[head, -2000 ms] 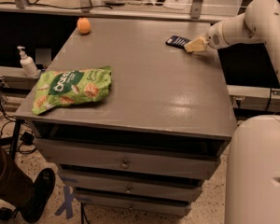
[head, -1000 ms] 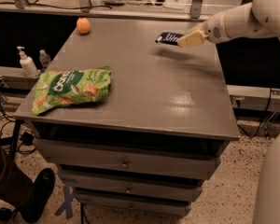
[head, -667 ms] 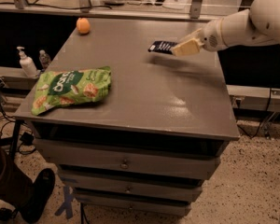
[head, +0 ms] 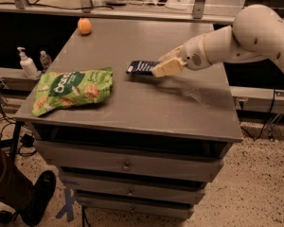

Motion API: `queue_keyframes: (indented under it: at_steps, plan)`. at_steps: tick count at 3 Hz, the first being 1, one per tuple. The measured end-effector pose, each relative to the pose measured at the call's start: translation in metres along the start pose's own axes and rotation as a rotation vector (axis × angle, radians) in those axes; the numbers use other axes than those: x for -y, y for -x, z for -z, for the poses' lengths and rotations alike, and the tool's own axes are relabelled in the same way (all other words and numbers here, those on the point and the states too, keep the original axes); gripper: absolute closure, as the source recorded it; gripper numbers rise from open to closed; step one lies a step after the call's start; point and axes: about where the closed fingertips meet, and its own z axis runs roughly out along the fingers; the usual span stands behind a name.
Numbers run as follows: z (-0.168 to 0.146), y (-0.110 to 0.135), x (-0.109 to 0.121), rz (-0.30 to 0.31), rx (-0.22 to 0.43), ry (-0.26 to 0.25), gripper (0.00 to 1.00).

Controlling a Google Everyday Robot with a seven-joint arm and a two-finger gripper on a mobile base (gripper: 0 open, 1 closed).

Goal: Move rxbar blueberry near green rice chip bag

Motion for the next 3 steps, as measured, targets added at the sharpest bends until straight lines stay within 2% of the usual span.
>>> queue_keyframes:
  at_steps: [1,2,3]
  plan:
    - [-0.009,0.004,-0.033,0.015,0.004,0.062,1.0]
    - [-0.016,0.0,-0.056,0.02,-0.008,0.111,0.84]
    - [-0.019,-0.005,-0.07,0.019,-0.02,0.143,0.61]
